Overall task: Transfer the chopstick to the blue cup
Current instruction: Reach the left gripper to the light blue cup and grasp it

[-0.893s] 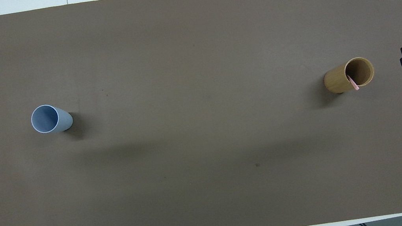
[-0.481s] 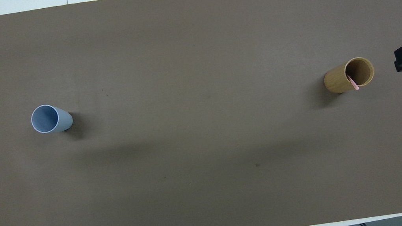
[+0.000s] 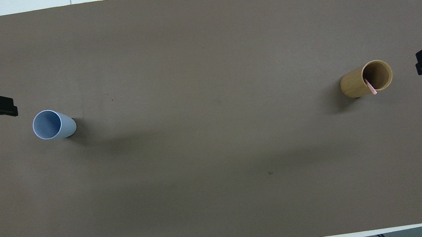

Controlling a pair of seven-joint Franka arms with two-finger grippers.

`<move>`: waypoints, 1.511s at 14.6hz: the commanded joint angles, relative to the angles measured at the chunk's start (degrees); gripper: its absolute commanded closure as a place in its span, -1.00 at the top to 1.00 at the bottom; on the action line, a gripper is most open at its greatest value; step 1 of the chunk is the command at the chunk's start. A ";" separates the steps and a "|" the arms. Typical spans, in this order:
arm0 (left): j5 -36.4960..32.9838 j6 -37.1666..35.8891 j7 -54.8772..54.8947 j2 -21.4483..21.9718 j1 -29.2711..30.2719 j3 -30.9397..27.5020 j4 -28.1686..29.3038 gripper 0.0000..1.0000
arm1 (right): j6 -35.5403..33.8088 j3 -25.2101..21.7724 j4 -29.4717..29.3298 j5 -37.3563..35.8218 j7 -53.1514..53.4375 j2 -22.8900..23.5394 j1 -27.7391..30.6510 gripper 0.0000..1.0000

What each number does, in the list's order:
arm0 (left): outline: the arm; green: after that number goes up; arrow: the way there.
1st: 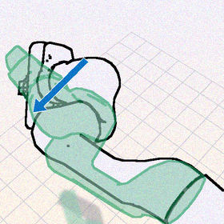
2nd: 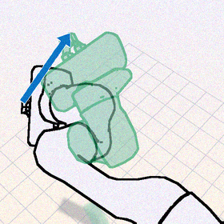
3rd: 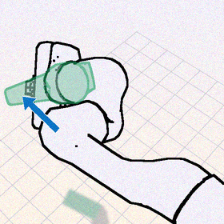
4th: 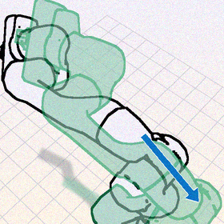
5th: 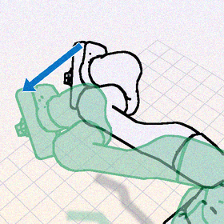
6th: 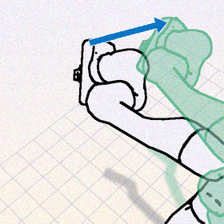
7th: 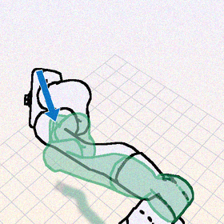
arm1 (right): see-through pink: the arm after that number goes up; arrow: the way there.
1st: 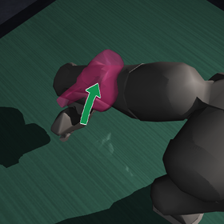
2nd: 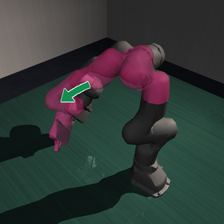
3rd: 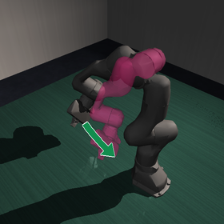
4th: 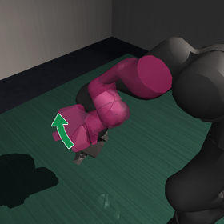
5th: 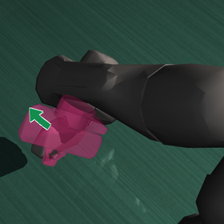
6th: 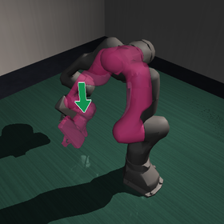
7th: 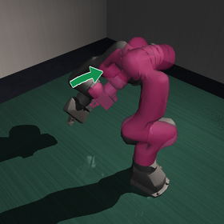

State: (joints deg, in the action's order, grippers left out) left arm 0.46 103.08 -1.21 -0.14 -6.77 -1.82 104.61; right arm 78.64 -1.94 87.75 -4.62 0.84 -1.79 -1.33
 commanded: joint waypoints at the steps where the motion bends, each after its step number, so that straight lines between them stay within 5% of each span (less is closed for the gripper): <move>1: -0.98 4.12 0.05 -2.84 -0.53 -0.29 2.25 0.94 | 0.45 0.10 1.54 0.66 -0.93 -1.10 0.45 0.99; 6: -0.98 19.93 0.60 -0.65 0.35 -0.38 17.97 0.98 | 0.63 -0.08 3.31 0.93 -1.80 -1.90 1.59 0.99; 9: -0.98 20.58 0.51 -0.91 0.79 -0.29 18.61 0.91 | 0.46 -0.08 3.31 0.93 -1.80 -1.90 1.42 0.99; 10: -0.98 20.67 0.77 -0.91 0.96 -0.29 18.79 0.68 | 0.28 -0.08 3.31 0.93 -1.80 -1.90 1.42 0.99; 12: -0.98 20.49 -0.01 -0.83 0.71 -0.29 18.88 -0.67 | 0.19 -0.08 3.31 0.93 -1.80 -1.90 0.98 0.99; 13: -0.98 20.40 -2.89 -0.91 0.44 -0.29 18.88 -1.00 | 0.19 -0.08 3.31 0.93 -1.80 -1.90 0.89 0.99; 17: -0.11 20.31 -4.24 -1.26 0.88 -0.20 18.09 -1.00 | 0.19 0.10 3.39 0.85 -1.80 -1.98 0.63 0.99; 19: 5.66 20.05 -5.46 -2.49 -0.87 0.06 15.12 -1.00 | 0.19 0.10 3.48 0.84 -1.54 -1.98 -0.07 0.99; 22: 9.21 13.75 -19.82 -6.00 -10.60 -0.20 5.46 -1.00 | 3.33 0.19 5.58 1.37 -1.36 -2.51 -0.25 0.99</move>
State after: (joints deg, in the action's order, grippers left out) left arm 8.74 121.15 -11.73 -3.32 -11.07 -1.57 116.83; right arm 79.08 -1.79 89.98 -4.37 0.41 -2.53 -1.73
